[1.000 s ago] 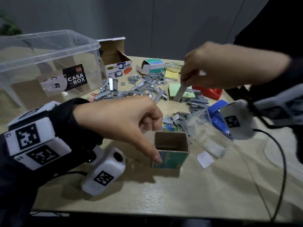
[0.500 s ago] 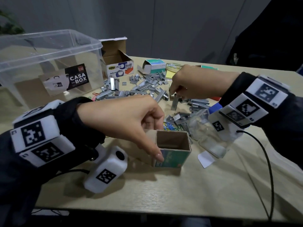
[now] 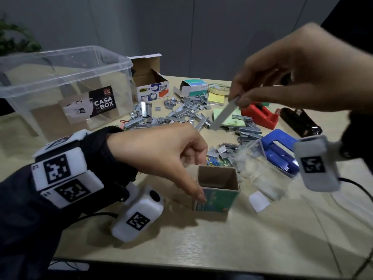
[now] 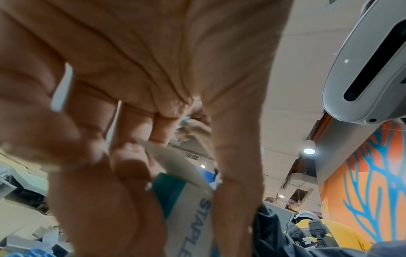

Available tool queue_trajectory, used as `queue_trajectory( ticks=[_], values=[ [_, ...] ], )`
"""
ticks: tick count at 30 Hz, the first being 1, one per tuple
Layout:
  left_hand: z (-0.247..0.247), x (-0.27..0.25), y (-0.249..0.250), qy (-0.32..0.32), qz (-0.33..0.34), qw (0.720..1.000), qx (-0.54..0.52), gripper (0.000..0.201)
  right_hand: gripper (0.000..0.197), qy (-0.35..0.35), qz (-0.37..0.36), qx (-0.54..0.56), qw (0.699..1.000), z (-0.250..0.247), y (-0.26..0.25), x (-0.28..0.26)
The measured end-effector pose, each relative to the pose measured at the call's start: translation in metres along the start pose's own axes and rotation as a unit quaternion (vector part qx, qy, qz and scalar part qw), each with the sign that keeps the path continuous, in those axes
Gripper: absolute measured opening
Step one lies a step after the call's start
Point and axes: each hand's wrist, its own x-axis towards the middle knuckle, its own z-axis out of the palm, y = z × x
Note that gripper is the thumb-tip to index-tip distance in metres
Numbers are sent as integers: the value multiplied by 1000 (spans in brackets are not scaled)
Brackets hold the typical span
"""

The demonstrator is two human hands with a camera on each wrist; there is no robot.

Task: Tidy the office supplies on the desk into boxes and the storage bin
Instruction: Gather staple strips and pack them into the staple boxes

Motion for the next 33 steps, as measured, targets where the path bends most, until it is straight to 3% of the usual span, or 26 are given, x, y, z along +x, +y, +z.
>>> queue_trajectory(
  ticks=[6,17,26,30,33],
  values=[
    [0,0,0,15,13,1000,19,35,12,-129,-91,0,987,9,-23,-12],
    [2,-3,3,41,23,997,54,45,13,-139,-190,-72,969,67,-18,-11],
    [4,-1,0,8,36,999,31,43,19,-286,-128,-70,947,59,-12,-4],
    [4,-3,1,7,52,997,51,41,22,-280,-136,-30,950,54,-12,-1],
    [9,-8,4,42,76,990,116,41,17,-215,-114,37,969,32,-13,-2]
  ],
)
